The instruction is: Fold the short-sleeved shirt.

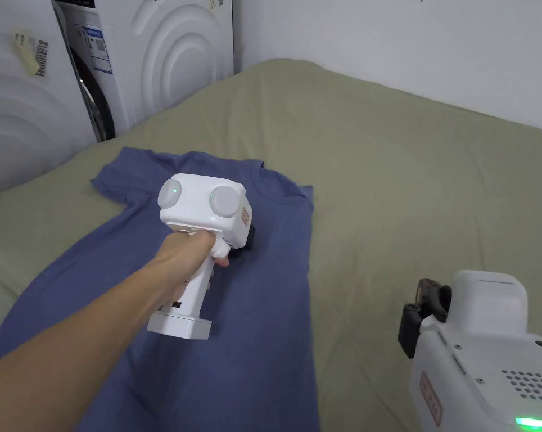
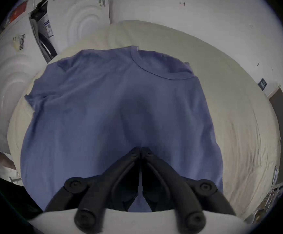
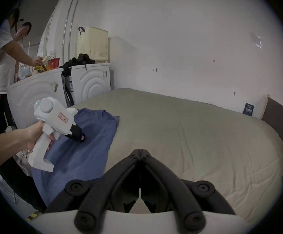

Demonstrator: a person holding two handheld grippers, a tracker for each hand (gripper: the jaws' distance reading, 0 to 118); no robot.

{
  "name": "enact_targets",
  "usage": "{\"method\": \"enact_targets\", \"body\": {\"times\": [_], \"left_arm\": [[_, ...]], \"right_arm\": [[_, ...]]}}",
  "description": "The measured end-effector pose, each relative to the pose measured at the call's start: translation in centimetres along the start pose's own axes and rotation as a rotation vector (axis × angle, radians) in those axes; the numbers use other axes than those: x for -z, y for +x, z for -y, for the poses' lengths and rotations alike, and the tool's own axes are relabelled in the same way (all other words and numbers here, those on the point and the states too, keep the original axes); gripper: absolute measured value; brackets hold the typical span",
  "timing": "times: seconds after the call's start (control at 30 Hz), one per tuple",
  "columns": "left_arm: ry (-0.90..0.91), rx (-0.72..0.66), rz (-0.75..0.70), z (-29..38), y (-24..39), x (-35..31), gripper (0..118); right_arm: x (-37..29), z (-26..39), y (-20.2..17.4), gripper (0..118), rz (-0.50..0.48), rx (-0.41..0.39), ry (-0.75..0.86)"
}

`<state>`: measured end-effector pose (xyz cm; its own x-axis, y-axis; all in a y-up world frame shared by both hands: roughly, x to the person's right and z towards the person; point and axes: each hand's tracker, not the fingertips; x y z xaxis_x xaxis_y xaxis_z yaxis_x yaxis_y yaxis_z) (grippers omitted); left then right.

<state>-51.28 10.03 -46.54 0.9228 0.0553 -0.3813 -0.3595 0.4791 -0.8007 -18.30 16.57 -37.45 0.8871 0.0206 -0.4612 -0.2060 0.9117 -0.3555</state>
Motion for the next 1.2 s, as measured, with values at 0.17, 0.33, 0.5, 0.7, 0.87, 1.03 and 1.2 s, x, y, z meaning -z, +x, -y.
{"method": "enact_targets", "body": {"times": [0.17,0.33,0.5,0.7,0.87,1.03,1.2], "left_arm": [[-0.04,-0.017,0.086,-0.4,-0.4,-0.4,77],[-0.036,0.008,0.009,-0.2,0.6,-0.5,114],[-0.104,0.07,-0.052,0.7,1.4,1.2,112],[-0.043,0.109,-0.103,0.0,2.2,-1.4,3],[0.012,0.128,-0.146,0.2,3.3,-3.7,3],[0.084,0.195,-0.087,-0.1,6.9,-9.6,4],[0.182,0.304,0.028,-0.1,14.4,-15.6,3]], "right_arm": [[0.3,0.8,-0.4,1,-0.016,-0.014,-0.028],[-0.3,1.5,-0.4,1,-0.032,-0.033,-0.045],[-1.1,2.0,-0.1,1,-0.035,-0.053,-0.053],[-2.1,1.9,1.4,1,-0.02,-0.032,-0.059],[-4.6,1.5,3.4,1,-0.005,0.008,-0.039],[-8.5,1.5,6.8,1,0.045,0.038,-0.009],[-12.9,2.9,10.9,1,0.133,0.065,-0.011]]}}
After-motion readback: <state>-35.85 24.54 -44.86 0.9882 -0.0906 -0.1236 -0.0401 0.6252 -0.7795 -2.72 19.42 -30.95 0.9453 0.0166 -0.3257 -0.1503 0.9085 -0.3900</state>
